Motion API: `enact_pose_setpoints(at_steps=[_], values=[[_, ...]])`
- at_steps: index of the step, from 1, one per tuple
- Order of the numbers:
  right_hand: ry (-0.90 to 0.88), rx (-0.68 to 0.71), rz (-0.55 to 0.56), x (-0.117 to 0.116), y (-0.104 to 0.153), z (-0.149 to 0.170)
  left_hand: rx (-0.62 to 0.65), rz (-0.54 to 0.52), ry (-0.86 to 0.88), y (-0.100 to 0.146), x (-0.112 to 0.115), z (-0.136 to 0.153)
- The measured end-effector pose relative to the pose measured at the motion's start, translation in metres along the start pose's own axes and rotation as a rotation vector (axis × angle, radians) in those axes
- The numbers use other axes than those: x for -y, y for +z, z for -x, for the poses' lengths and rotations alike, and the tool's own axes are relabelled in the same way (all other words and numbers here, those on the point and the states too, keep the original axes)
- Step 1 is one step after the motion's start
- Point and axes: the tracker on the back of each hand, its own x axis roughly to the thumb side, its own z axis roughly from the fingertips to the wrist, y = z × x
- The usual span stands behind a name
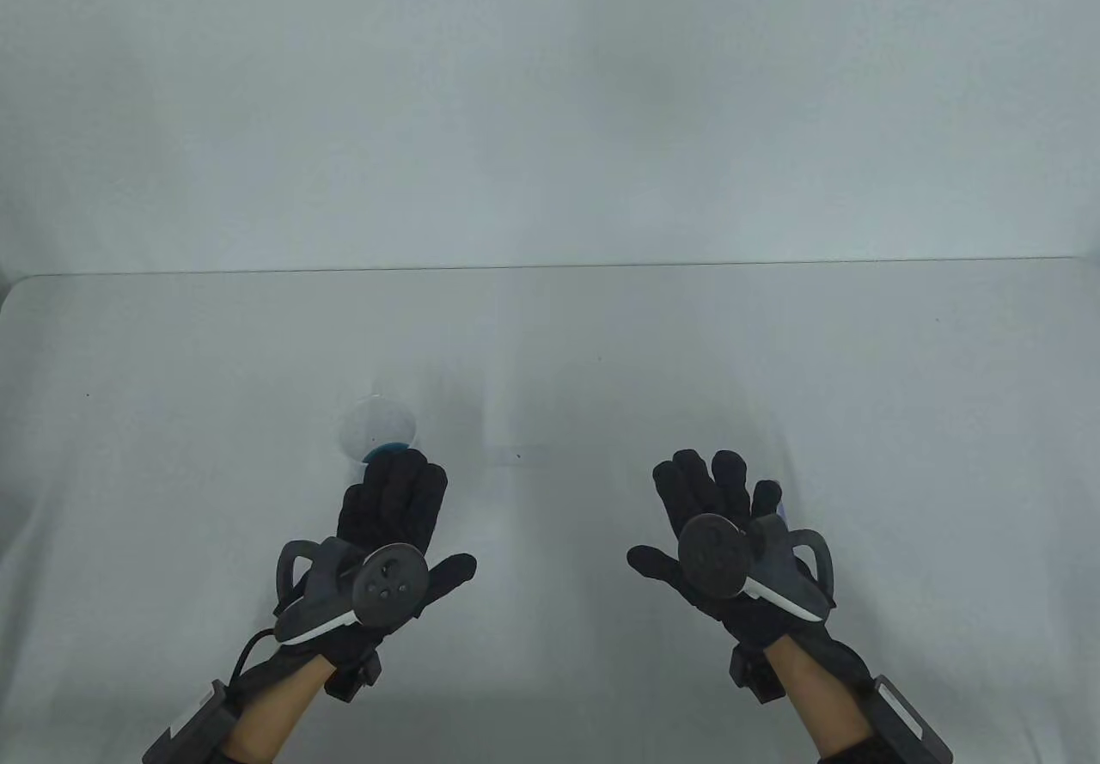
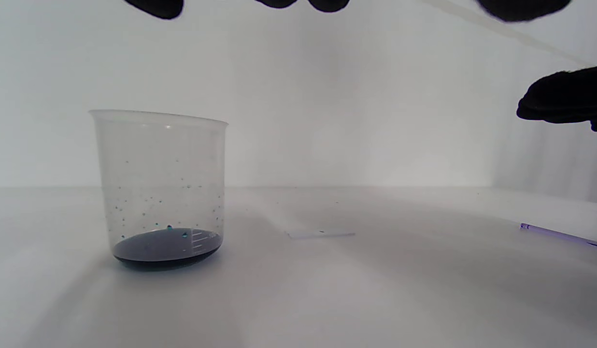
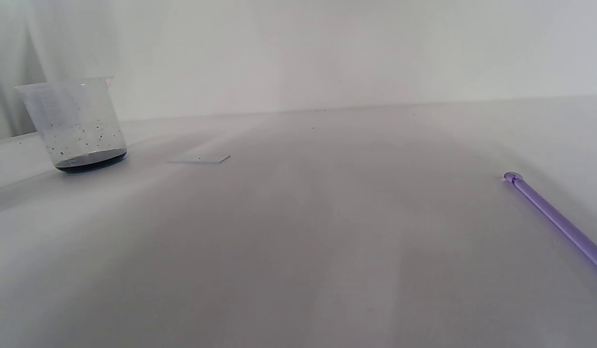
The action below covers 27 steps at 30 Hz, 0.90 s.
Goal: Dip glass rod into dye solution and streak across glass slide
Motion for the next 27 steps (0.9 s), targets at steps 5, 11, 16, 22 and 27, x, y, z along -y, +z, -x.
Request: enact_pose_setpoints(at_steps=[5,11,16,22,27], values=[[0.002,-0.006,0.003,0.001,0.0,0.001,0.001,0.002,0.001,0.0,-0.001,0.0],[0.002,-0.004,0.005,0.0,0.0,0.001,-0.001,-0.002,0.002,0.0,-0.001,0.001],[-0.001,-0.004,0.011,0.0,0.0,0.002,-0.007,-0.002,0.001,0.0,-0.001,0.001],[0.005,-0.005,0.018,0.001,0.0,0.002,-0.018,0.008,0.004,-0.003,-0.001,0.001],[-0.003,-0.014,0.026,0.002,-0.001,0.003,-0.037,0.003,0.003,-0.036,-0.016,0.0]])
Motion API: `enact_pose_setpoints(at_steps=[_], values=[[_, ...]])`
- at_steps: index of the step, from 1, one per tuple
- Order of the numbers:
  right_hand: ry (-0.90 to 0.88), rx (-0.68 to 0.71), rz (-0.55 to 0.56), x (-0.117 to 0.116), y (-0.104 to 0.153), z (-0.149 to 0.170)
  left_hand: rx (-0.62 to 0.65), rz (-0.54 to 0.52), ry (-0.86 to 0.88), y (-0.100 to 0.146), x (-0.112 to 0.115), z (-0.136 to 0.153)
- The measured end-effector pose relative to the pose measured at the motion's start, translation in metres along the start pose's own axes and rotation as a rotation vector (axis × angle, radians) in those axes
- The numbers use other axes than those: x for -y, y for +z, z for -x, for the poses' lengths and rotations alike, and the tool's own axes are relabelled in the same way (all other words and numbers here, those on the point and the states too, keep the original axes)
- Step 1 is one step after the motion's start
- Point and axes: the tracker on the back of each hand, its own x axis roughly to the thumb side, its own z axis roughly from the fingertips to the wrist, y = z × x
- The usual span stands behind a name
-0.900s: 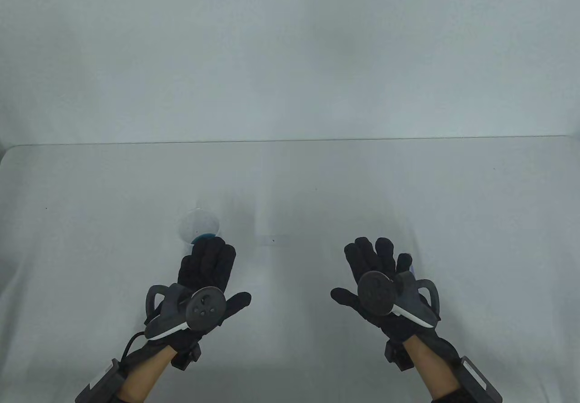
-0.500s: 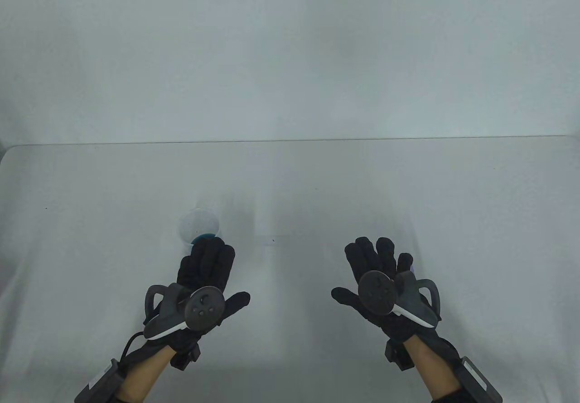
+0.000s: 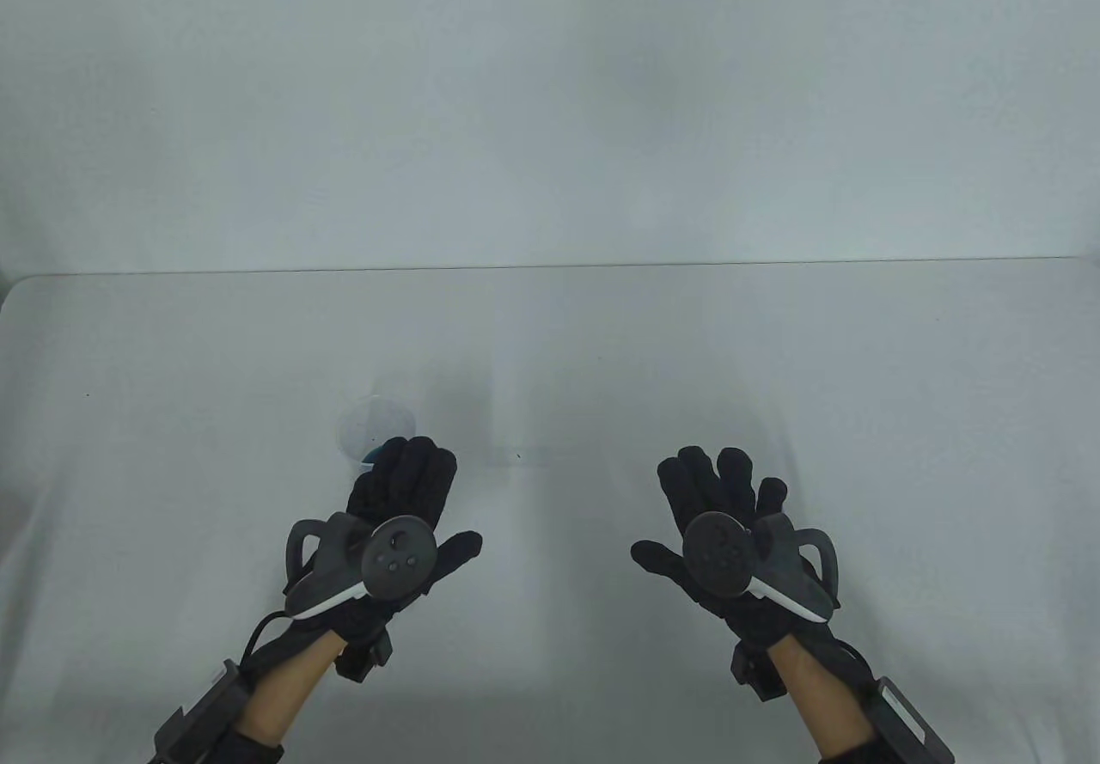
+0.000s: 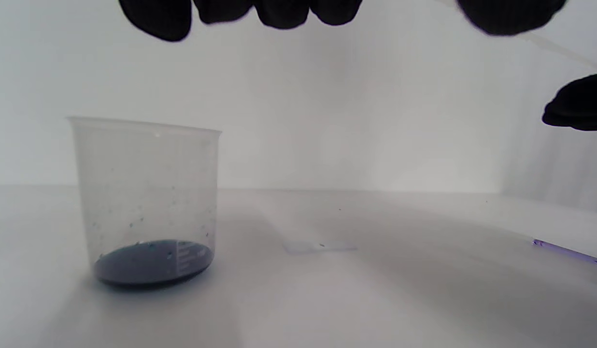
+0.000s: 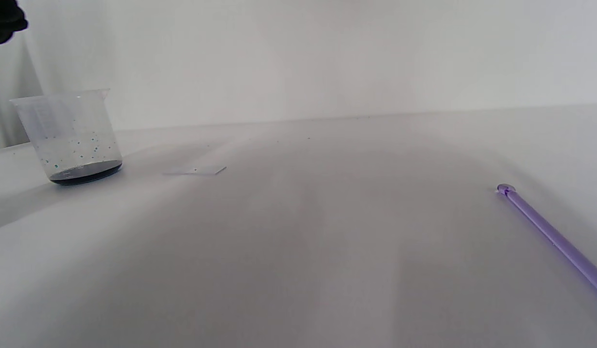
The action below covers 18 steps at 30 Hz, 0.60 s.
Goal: Dip glass rod into dye solution and streak across glass slide
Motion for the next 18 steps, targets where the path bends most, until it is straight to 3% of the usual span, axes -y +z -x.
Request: enact_pose_setpoints(at_steps=[7,12,18], values=[[-0.008,-0.002,0.002,0.001,0.001,0.001,-0.051,0.099,-0.043,-0.064,0.003,-0.008],[-0.025,-0.004,-0.015,-0.001,0.0,0.004,-0.143,0.189,-0.097,-0.105,0.031,-0.01],[-0.037,-0.006,-0.023,-0.001,-0.001,0.006,-0.24,0.275,-0.118,-0.134,0.063,-0.008]])
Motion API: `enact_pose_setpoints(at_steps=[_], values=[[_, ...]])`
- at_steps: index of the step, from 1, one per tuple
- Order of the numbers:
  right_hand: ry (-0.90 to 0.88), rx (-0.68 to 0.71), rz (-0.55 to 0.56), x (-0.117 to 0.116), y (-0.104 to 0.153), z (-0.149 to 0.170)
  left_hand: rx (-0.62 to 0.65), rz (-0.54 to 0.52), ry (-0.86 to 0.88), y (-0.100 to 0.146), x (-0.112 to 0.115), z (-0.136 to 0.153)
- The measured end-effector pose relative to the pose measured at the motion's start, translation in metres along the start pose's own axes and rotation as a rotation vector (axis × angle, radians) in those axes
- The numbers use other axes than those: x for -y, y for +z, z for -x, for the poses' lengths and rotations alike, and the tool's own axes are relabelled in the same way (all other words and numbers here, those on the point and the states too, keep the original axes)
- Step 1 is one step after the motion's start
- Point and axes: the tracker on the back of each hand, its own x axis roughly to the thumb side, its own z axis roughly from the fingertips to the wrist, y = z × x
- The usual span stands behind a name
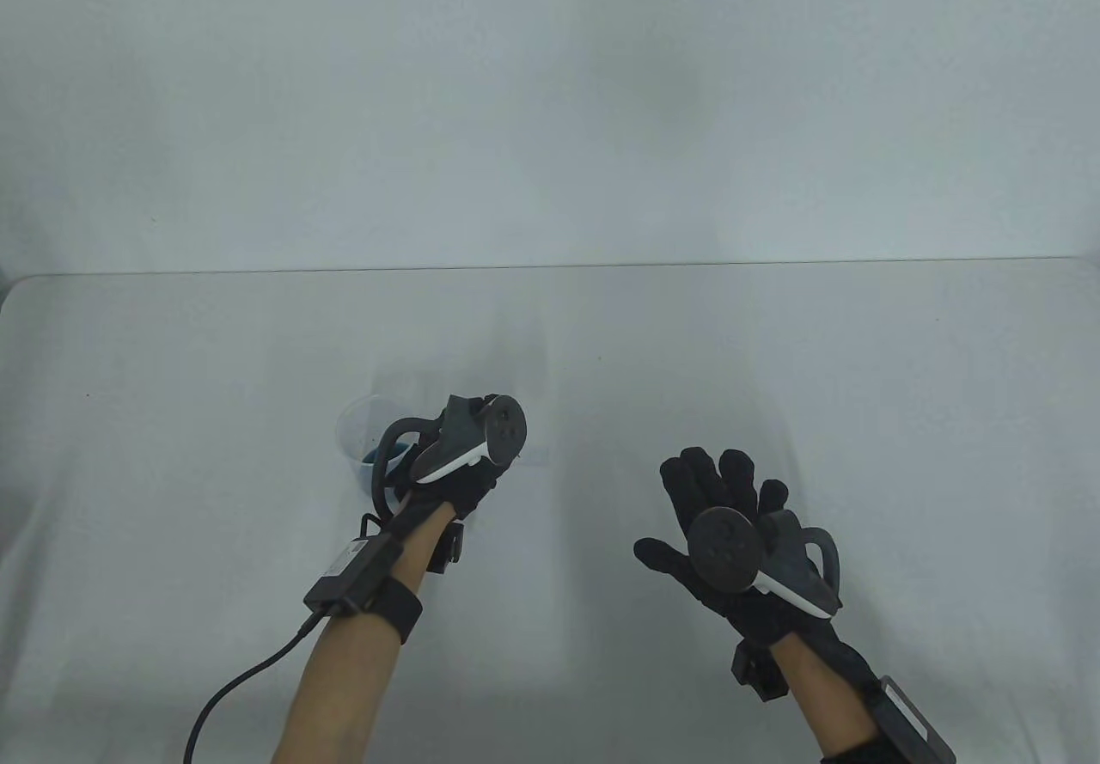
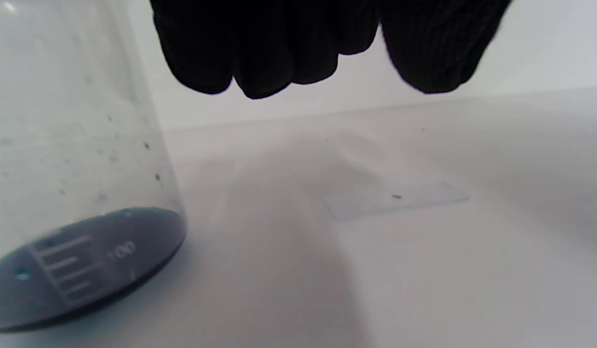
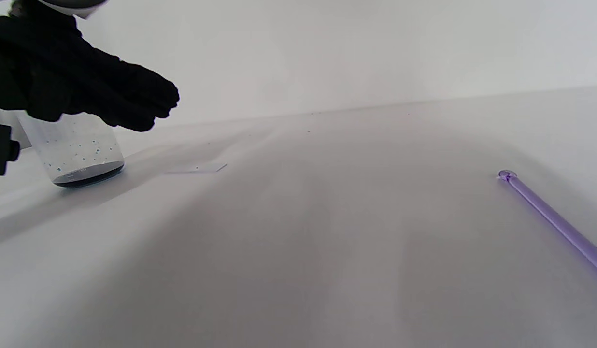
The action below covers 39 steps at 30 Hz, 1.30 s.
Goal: Dip glass rod into dye solution and streak across glass slide
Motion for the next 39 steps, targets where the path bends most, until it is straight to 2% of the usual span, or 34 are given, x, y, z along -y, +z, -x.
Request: enact_pose_setpoints(at_steps=[9,23,30,39], values=[[-0.011,0.017,-0.001,0.0,-0.001,-0.001,-0.079,0.121,-0.095,-0.029,0.031,-0.014],[-0.009,0.037,0.001,0.0,0.0,-0.004,-0.057,0.153,-0.144,-0.035,0.032,-0.021],[-0.007,0.035,0.002,0.0,0.001,-0.004,-0.014,0.144,-0.178,-0.019,0.036,-0.024],[-0.001,0.026,0.005,0.001,0.002,-0.003,0.098,0.155,-0.199,0.021,0.044,-0.031]])
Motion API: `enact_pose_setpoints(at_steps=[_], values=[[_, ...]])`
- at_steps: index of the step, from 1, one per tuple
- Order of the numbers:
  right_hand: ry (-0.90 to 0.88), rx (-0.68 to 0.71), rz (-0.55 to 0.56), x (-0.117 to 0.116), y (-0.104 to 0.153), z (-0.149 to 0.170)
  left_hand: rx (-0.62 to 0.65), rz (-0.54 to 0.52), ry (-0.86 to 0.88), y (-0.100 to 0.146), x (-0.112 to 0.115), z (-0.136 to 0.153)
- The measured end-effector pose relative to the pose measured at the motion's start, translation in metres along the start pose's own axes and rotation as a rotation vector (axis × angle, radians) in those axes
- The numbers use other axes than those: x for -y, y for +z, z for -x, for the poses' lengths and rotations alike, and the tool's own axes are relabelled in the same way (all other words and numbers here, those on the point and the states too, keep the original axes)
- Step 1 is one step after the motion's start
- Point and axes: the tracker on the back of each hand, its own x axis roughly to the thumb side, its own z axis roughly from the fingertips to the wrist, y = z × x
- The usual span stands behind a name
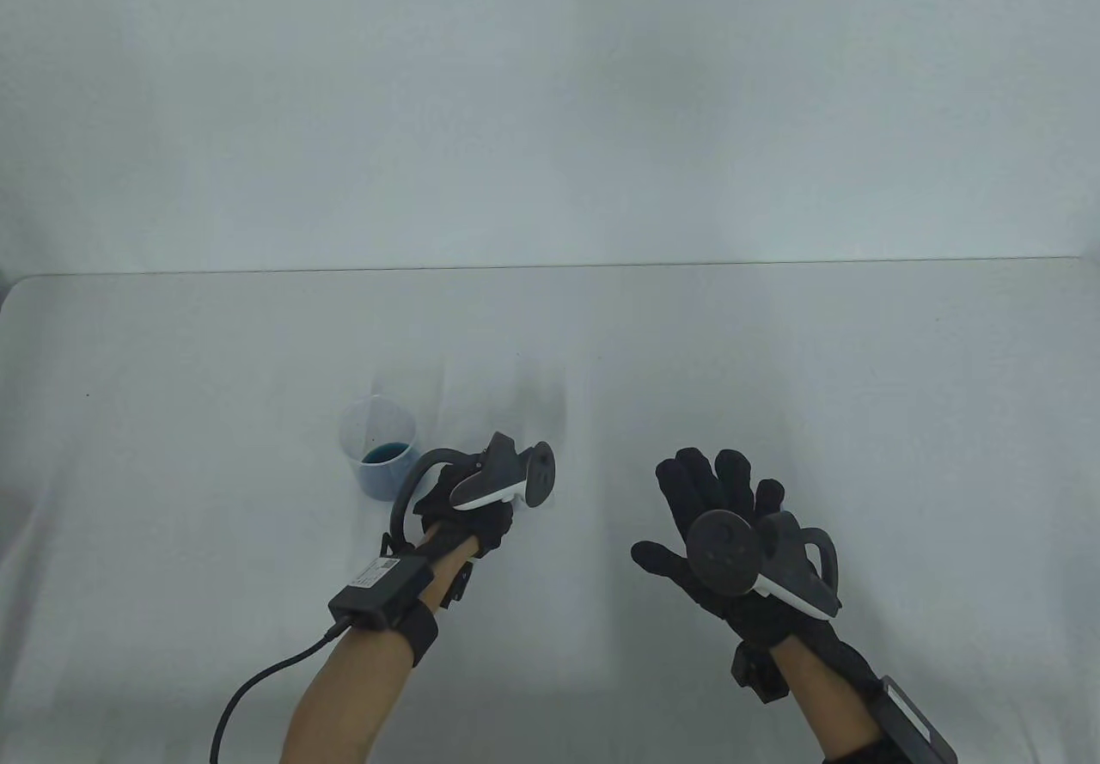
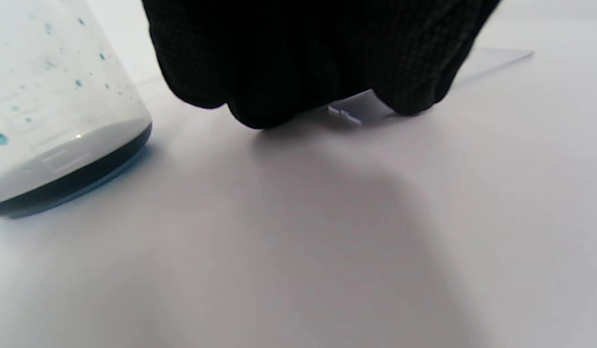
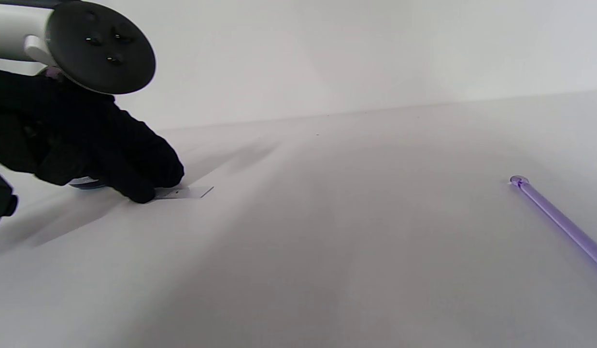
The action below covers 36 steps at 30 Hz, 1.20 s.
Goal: Dip glass rod into dye solution and streak across glass slide
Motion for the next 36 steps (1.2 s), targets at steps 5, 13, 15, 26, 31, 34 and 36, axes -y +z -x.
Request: enact_pose_setpoints(at_steps=[5,13,15,26,31,34,36], values=[[-0.003,-0.009,-0.007,0.0,0.0,0.002,0.047,-0.006,-0.017,0.021,0.007,-0.009],[-0.007,-0.012,-0.016,0.0,0.0,0.002,0.1,-0.017,-0.039,0.049,0.017,-0.022],[-0.006,-0.013,-0.015,0.0,0.0,0.003,0.105,-0.02,-0.037,0.054,0.019,-0.025],[-0.005,-0.022,-0.016,0.001,0.0,0.004,0.118,0.007,-0.035,0.061,0.019,-0.027],[-0.008,-0.024,-0.009,0.002,0.0,0.004,0.164,-0.071,0.076,0.08,-0.007,-0.008],[-0.009,-0.024,-0.006,0.003,0.0,0.005,0.175,-0.166,0.141,0.102,-0.023,0.011],[-0.006,-0.025,0.0,0.003,0.0,0.005,0.168,-0.253,0.149,0.122,-0.032,0.028]])
